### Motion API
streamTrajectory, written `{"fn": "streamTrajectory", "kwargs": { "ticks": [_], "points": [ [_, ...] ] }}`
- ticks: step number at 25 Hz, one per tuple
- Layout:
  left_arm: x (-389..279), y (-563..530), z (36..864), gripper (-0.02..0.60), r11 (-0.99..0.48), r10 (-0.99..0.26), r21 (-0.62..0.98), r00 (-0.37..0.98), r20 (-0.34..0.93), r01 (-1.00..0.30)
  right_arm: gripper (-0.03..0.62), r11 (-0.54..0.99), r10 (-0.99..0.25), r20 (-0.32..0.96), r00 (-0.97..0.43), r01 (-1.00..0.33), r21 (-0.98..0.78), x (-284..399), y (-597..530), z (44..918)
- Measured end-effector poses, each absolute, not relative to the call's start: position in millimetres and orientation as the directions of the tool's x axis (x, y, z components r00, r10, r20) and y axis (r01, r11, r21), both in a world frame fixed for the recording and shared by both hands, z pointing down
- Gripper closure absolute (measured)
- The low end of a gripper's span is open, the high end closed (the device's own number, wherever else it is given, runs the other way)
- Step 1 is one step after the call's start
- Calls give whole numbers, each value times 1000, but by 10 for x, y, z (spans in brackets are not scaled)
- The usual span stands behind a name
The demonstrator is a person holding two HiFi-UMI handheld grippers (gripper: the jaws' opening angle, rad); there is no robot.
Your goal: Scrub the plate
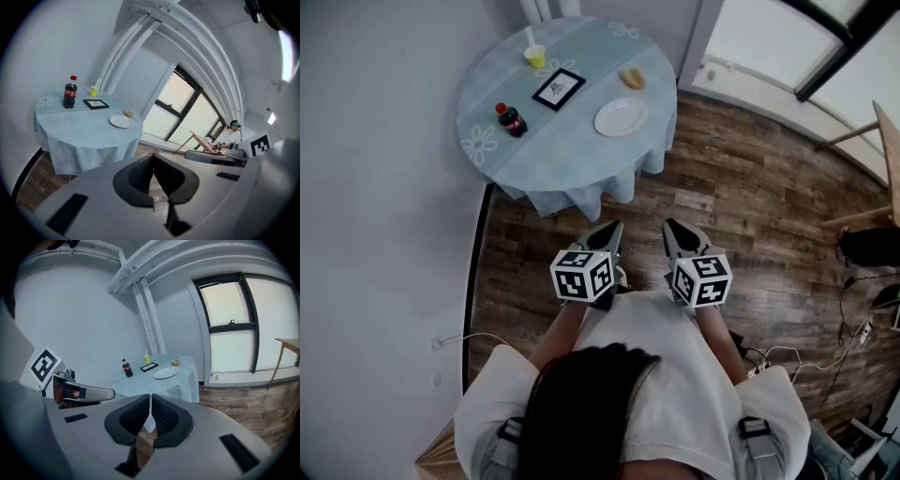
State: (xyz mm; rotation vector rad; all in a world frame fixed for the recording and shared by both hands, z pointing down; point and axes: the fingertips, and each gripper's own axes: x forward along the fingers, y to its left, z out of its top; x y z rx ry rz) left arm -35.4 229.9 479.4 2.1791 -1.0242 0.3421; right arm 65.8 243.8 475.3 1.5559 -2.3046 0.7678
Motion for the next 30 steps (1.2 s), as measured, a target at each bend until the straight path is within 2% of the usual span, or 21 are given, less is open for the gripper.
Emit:
{"fn": "streamTrajectory", "kwargs": {
  "ticks": [19, 30],
  "points": [
    [-629, 2142, 4840, 572, -454, -546, 507, 678, 492, -733, 556, 220, -810, 483, -332, -936, -275, 485, 2361, 4745],
    [-642, 2085, 4810, 572, -428, -570, 510, 661, 489, -746, 556, 240, -804, 477, -355, -928, -286, 502, 2291, 4724]
  ]
}}
